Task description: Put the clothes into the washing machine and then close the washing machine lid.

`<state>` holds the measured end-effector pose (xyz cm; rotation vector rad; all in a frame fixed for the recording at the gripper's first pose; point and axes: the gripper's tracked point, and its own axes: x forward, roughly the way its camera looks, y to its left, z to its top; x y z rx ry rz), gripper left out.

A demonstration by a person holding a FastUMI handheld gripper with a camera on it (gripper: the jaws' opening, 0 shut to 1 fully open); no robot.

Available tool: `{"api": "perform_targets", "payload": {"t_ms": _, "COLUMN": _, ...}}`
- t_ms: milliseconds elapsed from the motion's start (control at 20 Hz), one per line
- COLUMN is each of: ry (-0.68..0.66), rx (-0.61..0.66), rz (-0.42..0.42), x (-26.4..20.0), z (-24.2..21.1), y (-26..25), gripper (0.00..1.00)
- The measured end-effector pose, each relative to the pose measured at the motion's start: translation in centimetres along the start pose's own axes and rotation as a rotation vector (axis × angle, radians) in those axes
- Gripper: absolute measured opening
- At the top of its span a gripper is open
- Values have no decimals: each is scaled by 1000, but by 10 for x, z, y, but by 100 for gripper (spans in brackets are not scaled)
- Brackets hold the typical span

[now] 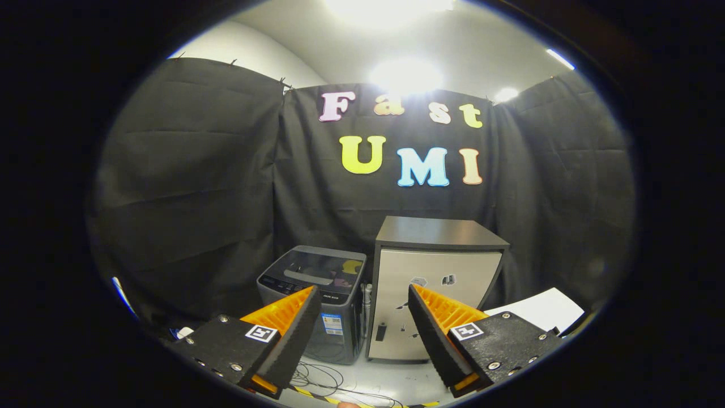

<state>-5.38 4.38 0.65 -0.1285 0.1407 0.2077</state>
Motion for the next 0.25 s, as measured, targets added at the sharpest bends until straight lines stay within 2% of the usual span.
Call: {"api": "perform_targets", "payload": {"t_ms": 250, "ry": -33, "rx": 11, "rz": -13, "x": -8, "z": 1, "y": 6, "gripper": 96}}
